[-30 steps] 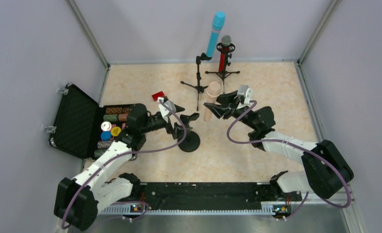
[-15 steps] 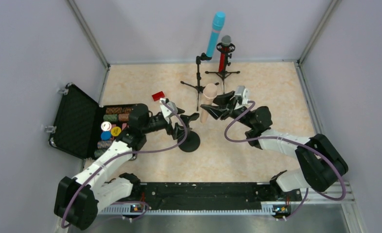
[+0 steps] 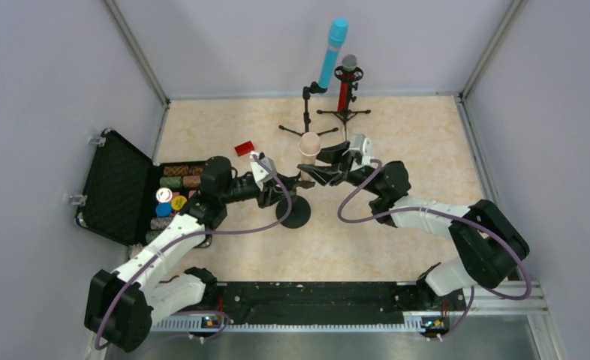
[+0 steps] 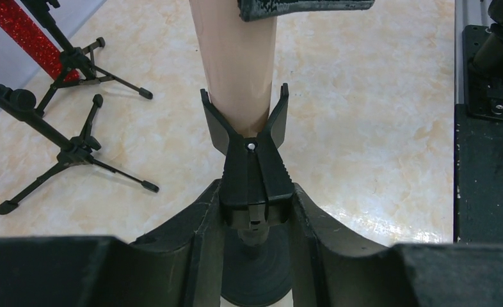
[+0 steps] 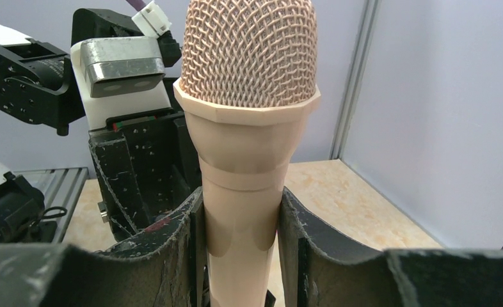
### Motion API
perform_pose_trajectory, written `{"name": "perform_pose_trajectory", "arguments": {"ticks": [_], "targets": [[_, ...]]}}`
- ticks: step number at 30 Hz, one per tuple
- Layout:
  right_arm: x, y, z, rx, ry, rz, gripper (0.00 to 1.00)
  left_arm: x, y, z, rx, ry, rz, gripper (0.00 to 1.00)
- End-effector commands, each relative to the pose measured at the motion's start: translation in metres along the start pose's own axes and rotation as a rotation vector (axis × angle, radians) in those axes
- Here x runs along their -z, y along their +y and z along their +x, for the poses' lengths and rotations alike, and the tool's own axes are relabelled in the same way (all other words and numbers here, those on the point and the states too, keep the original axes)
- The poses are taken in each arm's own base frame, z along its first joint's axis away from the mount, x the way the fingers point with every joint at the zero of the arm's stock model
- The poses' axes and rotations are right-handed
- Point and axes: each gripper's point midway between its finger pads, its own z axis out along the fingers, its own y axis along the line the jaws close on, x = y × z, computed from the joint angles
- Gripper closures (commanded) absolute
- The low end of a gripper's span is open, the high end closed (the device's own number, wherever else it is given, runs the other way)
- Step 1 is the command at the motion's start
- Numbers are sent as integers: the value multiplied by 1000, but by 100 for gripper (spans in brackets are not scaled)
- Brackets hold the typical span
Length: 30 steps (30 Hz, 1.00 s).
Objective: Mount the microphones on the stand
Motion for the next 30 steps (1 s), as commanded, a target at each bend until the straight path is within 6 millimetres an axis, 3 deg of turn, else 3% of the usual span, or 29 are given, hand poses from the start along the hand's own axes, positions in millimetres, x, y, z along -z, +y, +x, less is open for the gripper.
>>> {"name": "perform_pose_trajectory", "arguments": {"ticks": [1,16,18,20,21,23,27,28,30], "targets": [[-13,5,-24,67,-92,-41,100,-1,3,-12,-45,-16,7,100],[-13,14,-12,33,-91,-48,100,-1,4,-14,-40,-21,2,100],[-13,14,-12,30,-88,-46,100,-1,3,-14,-35,-20,2,95],[-13,14,-11,29,-84,-42,87,-1,3,-14,-33,-20,6,85],[-13,13,-11,28,-84,-37,76,-1,3,-14,-31,-20,6,75],[-11,12,-11,33,-83,-29,62,-1,3,-15,-31,-21,1,57],[-8,10,-11,45,-80,-9,45,1,7,-15,-36,-20,-27,29],[-7,10,-10,46,-78,-4,41,2,8,-15,-33,-19,-40,8],[-6,9,-10,50,-76,4,35,4,13,-17,-28,-26,-77,1]]}}
